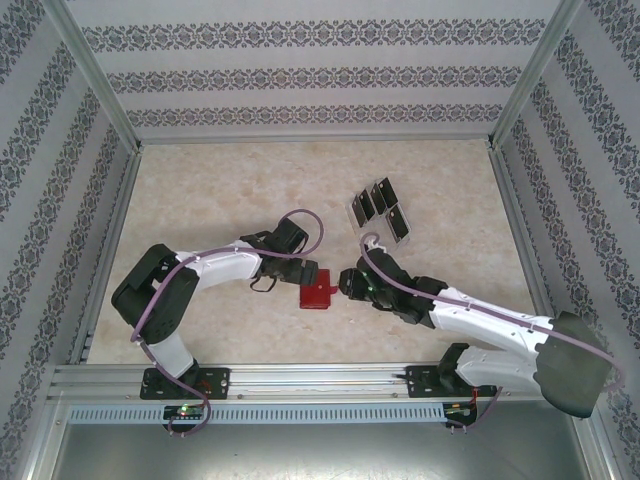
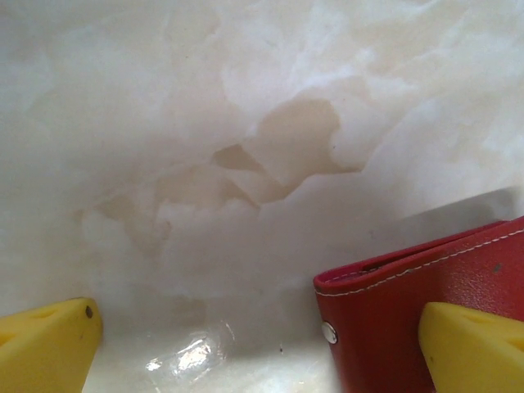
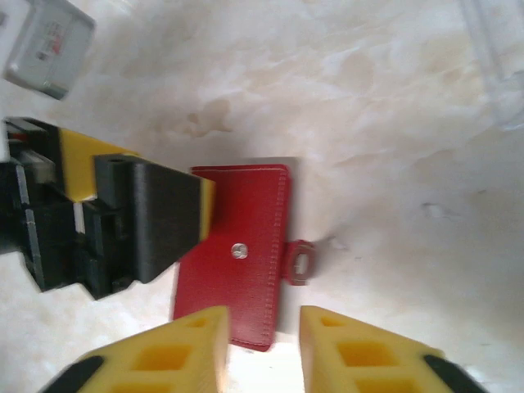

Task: Put the credit cards into the card holder
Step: Close the card holder at the center of the table.

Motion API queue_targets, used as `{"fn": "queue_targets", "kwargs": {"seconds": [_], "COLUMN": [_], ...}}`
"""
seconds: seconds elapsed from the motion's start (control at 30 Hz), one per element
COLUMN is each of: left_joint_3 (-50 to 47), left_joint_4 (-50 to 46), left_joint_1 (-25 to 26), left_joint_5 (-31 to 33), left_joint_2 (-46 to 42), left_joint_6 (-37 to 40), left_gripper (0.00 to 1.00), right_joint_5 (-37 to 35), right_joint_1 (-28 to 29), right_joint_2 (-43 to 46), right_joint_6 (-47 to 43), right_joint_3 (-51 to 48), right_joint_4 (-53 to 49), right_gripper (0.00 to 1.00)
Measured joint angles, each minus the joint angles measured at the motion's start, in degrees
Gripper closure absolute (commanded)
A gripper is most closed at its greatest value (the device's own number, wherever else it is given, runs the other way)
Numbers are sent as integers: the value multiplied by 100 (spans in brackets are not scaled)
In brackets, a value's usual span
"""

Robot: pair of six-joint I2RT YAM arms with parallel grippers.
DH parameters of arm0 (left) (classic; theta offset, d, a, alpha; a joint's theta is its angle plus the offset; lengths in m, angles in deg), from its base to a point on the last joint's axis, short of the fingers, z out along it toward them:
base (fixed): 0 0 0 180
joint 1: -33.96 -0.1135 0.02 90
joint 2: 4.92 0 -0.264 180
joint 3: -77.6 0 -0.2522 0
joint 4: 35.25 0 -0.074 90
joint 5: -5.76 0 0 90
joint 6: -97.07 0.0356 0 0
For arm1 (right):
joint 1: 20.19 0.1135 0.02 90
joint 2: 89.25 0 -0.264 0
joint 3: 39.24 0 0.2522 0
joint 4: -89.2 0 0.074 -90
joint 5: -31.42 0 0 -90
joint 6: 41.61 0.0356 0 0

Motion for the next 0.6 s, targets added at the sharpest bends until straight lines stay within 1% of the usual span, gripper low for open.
{"fn": "queue_targets", "kwargs": {"seconds": [0.1, 0.2, 0.4, 0.6], "left_joint_3": [0, -9, -120, -249], "left_joint_4": [-15, -13, 4, 28], "left_joint_1": [0, 2, 4, 7], "left_joint_5": [17, 31, 63, 98], "left_joint_2": [0, -2, -92, -197], "left_joint_6": [-4, -22, -92, -199], "left_gripper": [0, 0, 0, 0], "right_joint_5": [52, 151, 254, 258], "right_joint_1": [-13, -13, -13, -15], "right_joint_2": [-153, -560, -1316, -1834], "right_joint_6": [-81, -170, -428, -640], "right_joint_3": [76, 278, 813, 1226], "right_joint_4": [-332, -496, -616, -680], "right_gripper": [64, 64, 64, 65]}}
